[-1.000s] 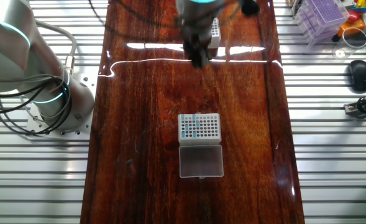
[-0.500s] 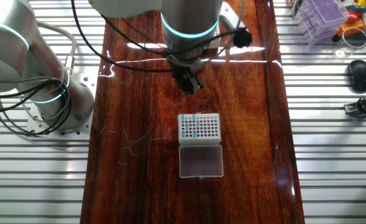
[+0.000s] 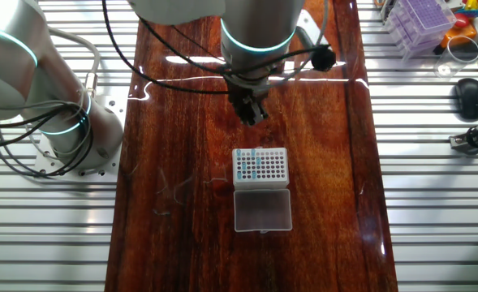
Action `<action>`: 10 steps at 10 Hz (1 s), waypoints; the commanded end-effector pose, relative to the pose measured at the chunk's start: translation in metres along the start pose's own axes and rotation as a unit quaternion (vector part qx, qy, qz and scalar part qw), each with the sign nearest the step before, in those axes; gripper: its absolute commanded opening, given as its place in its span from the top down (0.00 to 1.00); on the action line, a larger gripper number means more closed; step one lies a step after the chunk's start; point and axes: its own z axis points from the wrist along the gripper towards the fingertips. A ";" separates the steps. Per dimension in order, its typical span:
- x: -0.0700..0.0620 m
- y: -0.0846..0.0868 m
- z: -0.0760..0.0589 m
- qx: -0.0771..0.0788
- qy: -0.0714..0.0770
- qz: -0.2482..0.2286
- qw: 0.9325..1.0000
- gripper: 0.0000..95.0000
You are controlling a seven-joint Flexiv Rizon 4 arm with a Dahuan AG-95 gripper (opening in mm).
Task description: Transfer all medium pipette tips from one holder to another
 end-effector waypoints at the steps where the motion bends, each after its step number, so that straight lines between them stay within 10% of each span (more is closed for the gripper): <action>1: 0.010 -0.055 0.005 0.005 -0.011 -0.023 1.000 0.80; 5: -0.002 -0.087 0.005 0.005 -0.012 -0.034 0.999 0.80; 10: -0.017 -0.080 0.009 0.004 -0.015 -0.020 1.000 0.80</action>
